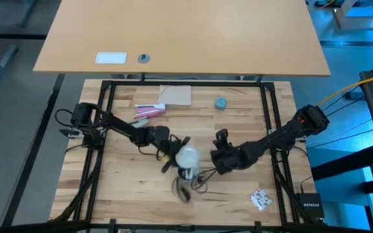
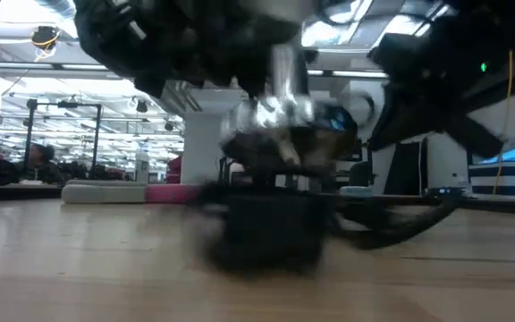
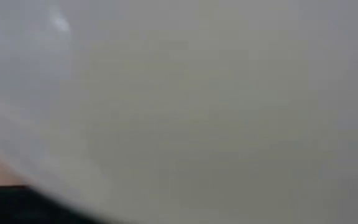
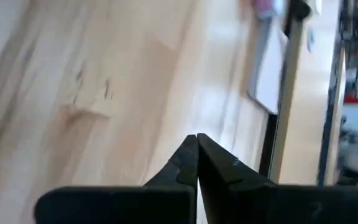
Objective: Screw lightbulb
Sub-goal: Insert the white lightbulb into the desk lamp
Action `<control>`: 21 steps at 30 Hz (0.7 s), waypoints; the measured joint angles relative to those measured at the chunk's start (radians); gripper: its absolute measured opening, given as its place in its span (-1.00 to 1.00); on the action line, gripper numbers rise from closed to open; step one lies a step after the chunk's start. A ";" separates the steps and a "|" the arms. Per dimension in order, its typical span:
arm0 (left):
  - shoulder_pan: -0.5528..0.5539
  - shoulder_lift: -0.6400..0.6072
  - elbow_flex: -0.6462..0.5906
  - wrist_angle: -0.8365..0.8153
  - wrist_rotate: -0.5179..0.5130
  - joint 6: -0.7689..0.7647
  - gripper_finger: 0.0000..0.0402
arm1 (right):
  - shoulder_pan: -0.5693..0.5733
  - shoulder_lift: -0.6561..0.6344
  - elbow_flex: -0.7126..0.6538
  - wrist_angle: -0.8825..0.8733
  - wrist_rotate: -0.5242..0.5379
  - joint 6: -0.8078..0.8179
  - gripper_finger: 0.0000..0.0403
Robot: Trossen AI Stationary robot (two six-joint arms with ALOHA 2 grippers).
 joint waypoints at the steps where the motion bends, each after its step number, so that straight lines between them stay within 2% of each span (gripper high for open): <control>1: -0.003 0.000 0.000 0.006 0.025 0.000 -0.30 | -0.005 -0.005 0.004 -0.010 0.008 0.029 -0.98; 5: -0.006 -0.002 0.003 0.021 -0.030 0.006 -0.30 | -0.035 -0.001 0.003 -0.024 -0.031 0.061 -0.98; 11: -0.007 -0.002 0.004 0.024 -0.030 0.011 -0.30 | -0.043 -0.003 0.004 -0.037 -0.083 0.038 -0.99; 21: 0.036 -0.002 0.005 -0.022 -0.189 -0.028 -0.30 | -0.043 -0.003 0.006 -0.014 -0.367 0.021 -0.97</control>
